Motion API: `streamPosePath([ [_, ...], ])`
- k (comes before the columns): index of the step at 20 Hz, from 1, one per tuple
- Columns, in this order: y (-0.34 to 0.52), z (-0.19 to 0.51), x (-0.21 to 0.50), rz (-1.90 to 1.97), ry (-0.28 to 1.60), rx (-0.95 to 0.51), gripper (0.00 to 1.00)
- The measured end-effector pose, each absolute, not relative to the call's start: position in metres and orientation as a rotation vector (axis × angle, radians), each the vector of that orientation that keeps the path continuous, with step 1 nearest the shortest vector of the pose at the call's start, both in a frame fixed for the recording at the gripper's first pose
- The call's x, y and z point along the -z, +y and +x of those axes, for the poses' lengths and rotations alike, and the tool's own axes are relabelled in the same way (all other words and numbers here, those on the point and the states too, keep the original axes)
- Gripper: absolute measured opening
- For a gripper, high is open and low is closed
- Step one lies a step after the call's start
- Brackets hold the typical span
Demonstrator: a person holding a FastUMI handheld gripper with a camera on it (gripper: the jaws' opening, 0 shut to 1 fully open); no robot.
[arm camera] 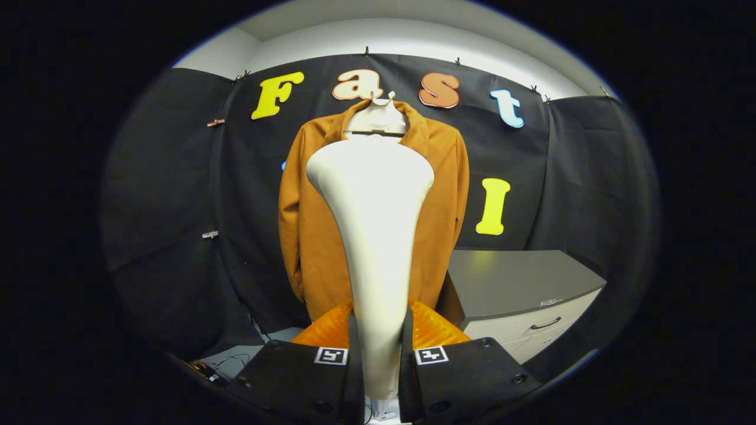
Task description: Iron the clothes twice with a garment steamer, once on the left side and once on the right side.
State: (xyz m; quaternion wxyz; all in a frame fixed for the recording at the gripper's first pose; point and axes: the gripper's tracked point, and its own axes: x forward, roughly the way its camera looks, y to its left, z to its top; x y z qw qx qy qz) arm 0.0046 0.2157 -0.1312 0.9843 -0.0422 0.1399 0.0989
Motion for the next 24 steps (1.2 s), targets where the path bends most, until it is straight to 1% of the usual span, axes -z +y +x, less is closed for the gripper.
streamPosePath([
  [5,0.196,-0.017,0.098,-0.101,0.218,-0.183,0.26],
  [10,0.181,-0.036,0.084,-0.085,0.208,-0.177,0.26],
  [24,0.173,-0.043,0.092,-0.093,0.224,-0.166,0.26],
])
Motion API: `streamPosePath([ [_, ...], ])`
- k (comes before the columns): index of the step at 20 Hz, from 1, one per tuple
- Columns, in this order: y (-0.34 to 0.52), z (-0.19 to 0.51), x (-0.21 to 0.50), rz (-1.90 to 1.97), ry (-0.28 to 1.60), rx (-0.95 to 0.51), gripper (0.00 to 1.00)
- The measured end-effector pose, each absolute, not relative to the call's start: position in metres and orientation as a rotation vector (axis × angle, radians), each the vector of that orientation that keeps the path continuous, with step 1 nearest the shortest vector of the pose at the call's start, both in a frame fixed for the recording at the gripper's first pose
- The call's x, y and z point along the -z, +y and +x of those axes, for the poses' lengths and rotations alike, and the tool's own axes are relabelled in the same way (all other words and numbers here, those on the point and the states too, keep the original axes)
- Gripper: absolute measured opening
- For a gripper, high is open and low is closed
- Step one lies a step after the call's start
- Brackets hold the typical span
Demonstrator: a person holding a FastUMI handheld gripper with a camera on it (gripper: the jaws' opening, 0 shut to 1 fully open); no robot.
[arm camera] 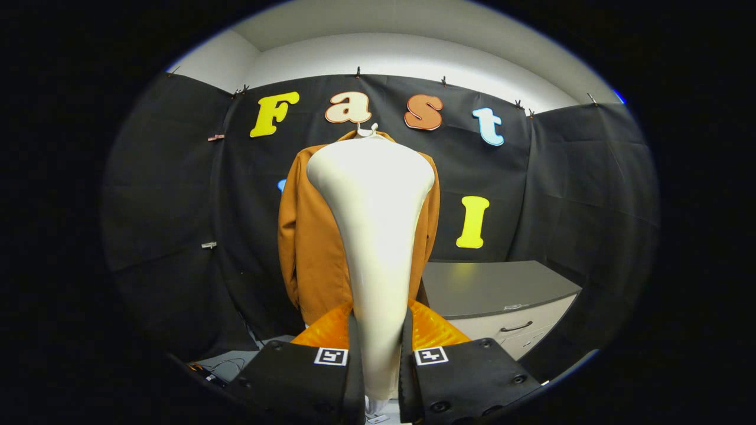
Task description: Iron the clothes twice with a garment steamer, once on the left side and once on the right side.
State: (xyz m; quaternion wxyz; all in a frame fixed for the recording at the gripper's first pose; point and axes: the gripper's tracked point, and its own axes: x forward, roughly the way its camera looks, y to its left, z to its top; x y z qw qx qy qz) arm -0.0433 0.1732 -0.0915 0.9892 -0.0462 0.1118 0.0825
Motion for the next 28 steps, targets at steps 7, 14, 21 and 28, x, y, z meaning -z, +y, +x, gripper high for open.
streamPosePath([
  [7,0.177,-0.061,0.105,-0.067,0.262,-0.134,0.26],
  [14,0.164,-0.063,0.094,-0.044,0.229,-0.078,0.26],
  [21,0.157,-0.052,0.085,-0.053,0.2,-0.065,0.26],
  [28,0.176,-0.057,0.088,-0.089,0.164,-0.137,0.26],
])
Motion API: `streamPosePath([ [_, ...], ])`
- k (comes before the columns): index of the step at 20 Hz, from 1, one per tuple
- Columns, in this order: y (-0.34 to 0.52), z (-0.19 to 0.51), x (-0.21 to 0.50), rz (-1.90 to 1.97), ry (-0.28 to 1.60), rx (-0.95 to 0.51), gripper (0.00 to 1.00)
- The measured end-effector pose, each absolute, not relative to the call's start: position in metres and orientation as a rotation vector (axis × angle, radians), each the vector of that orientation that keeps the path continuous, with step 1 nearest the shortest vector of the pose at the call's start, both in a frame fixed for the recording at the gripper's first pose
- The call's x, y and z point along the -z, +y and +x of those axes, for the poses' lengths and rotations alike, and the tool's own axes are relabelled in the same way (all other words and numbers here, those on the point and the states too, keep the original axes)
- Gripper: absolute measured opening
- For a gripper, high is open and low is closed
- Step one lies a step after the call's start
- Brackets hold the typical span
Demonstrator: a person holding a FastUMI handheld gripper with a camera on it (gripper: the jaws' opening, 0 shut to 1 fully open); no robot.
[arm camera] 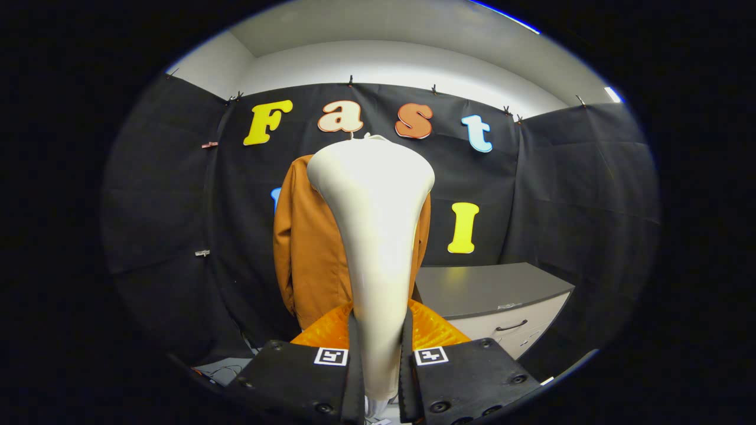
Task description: Iron the clothes twice with a garment steamer, once on the left side and once on the right side.
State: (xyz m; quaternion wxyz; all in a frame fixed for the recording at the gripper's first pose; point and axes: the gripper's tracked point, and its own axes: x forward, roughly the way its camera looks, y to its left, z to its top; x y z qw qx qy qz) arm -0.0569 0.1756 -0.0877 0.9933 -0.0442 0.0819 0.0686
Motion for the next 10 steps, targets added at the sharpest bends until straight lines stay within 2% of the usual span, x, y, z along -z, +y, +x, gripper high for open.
streamPosePath([
  [5,0.1882,-0.0623,0.0935,-0.084,0.19,-0.196,0.26],
  [10,0.1819,-0.0632,0.0885,-0.039,0.196,-0.165,0.26],
])
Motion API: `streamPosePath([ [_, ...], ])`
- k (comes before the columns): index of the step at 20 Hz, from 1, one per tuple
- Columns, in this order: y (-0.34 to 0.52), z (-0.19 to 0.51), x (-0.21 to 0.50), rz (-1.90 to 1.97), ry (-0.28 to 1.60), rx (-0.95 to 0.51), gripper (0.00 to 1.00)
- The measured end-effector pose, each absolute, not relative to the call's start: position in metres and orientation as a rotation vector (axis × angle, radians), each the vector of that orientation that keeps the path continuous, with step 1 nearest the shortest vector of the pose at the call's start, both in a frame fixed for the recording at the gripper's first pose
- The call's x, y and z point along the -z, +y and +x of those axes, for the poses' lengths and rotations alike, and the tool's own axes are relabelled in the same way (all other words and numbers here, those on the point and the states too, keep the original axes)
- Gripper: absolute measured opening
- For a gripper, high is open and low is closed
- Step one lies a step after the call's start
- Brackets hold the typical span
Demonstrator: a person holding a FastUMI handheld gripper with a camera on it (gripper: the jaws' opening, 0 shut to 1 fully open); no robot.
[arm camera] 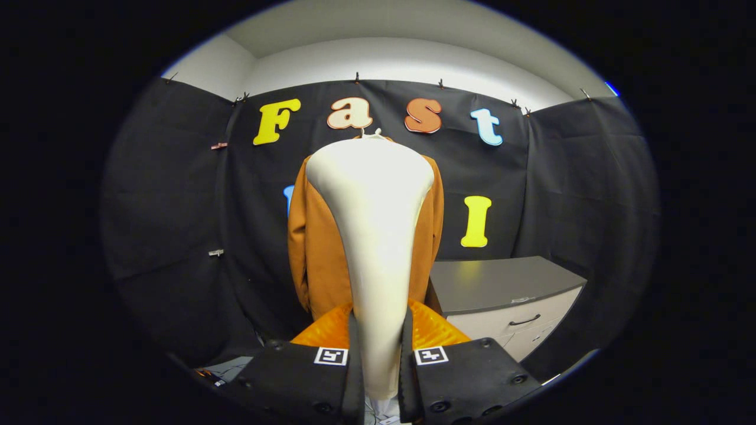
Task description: Iron the clothes twice with a garment steamer, once on the left side and once on the right side.
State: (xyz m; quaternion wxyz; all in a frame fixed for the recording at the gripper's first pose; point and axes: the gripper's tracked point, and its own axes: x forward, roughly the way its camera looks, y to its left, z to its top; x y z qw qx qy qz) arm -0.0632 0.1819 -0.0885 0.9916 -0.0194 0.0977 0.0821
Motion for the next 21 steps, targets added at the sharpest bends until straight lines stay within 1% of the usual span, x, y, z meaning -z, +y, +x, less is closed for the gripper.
streamPosePath([
  [4,0.167,-0.063,0.086,-0.025,0.186,-0.119,0.26],
  [10,0.152,-0.066,0.088,-0.043,0.194,-0.102,0.26],
  [21,0.162,-0.061,0.085,-0.033,0.186,-0.103,0.26],
])
